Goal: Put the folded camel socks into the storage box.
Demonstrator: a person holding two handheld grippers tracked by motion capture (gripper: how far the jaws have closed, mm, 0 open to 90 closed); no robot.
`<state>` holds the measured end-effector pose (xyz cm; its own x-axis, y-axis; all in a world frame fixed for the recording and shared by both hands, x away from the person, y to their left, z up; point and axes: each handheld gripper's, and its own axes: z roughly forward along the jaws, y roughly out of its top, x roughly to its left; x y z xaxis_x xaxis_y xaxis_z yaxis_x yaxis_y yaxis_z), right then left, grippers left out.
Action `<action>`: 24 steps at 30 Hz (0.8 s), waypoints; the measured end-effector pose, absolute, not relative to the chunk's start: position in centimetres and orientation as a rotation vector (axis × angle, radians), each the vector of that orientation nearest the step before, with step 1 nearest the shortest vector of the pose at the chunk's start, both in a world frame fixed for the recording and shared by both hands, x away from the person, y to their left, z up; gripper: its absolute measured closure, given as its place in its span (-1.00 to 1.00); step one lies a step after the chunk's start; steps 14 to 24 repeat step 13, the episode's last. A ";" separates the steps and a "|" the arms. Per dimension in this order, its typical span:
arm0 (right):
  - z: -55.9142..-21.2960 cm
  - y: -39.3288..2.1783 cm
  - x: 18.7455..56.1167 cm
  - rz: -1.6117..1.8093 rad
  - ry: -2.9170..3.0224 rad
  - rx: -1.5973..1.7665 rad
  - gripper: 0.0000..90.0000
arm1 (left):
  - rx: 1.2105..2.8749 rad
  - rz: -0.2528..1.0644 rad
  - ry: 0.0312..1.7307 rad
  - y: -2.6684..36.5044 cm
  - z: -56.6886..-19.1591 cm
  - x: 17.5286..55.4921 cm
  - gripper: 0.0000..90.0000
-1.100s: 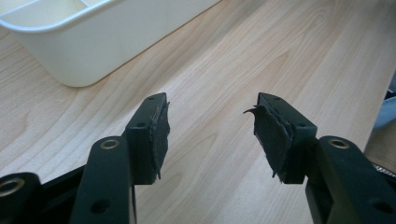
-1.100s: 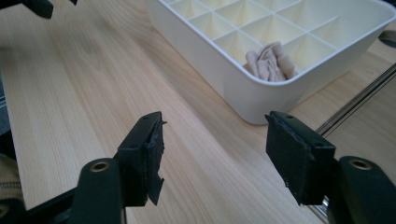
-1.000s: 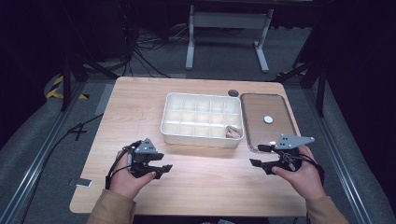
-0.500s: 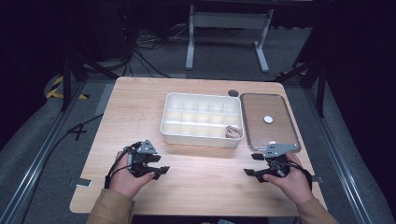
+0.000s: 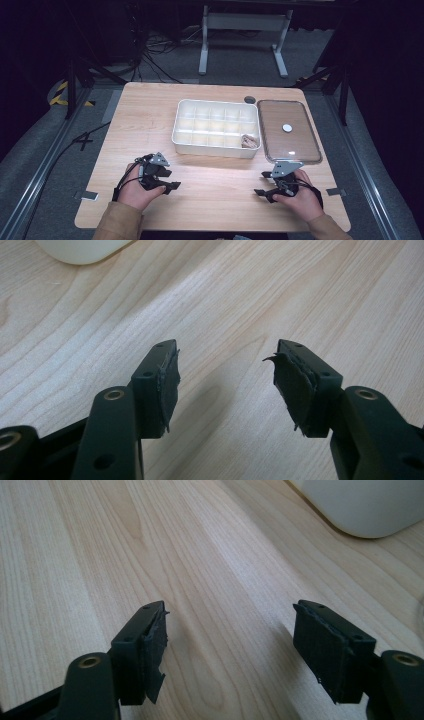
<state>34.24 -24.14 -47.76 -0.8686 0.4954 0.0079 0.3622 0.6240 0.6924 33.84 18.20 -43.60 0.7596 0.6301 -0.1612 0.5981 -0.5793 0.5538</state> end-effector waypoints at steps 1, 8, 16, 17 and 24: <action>-47.9 -24.1 34.2 1.086 2.655 0.709 -0.37 | 2.364 0.073 0.916 18.2 -43.6 33.9 -0.02; -48.2 -24.0 34.2 1.122 2.630 0.710 -0.40 | 2.388 0.080 0.906 18.1 -44.1 33.9 -0.04; -48.2 -24.0 34.2 1.127 2.621 0.717 -0.39 | 2.381 0.109 0.902 18.2 -44.5 34.0 -0.13; -48.2 -24.0 34.2 1.127 2.621 0.717 -0.39 | 2.381 0.109 0.902 18.2 -44.5 34.0 -0.13; -48.2 -24.0 34.2 1.127 2.621 0.717 -0.39 | 2.381 0.109 0.902 18.2 -44.5 34.0 -0.13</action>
